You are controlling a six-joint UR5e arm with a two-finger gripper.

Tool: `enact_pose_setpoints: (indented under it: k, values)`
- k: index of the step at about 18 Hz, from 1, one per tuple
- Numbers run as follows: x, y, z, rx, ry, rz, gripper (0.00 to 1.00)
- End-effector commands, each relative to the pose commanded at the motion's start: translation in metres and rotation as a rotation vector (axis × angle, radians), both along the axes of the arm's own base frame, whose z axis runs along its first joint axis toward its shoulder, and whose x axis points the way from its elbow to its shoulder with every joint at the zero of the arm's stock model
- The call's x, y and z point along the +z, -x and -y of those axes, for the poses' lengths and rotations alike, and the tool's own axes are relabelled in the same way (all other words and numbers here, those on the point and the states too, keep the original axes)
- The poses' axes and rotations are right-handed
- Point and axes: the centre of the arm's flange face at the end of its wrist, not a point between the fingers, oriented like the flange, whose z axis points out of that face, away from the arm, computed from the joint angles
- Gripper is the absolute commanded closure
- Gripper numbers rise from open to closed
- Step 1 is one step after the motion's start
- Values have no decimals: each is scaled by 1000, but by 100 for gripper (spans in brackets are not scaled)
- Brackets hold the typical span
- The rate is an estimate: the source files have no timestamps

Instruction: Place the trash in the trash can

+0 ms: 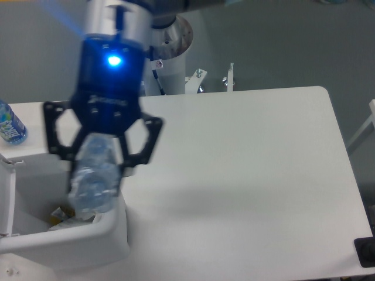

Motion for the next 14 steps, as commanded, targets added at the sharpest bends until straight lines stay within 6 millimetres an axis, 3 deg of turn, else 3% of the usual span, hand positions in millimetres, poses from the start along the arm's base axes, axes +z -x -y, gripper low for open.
enact_pose_setpoints:
  k: [6,9,10,14]
  values:
    - [-33,1,-21,-23,42,18,41]
    - [-33,-2,-22,-38,45,0,14]
    - [-32,-2,-21,-39,45,-6,0]
    - [-24,-9,-7,-40,45,-16,0]
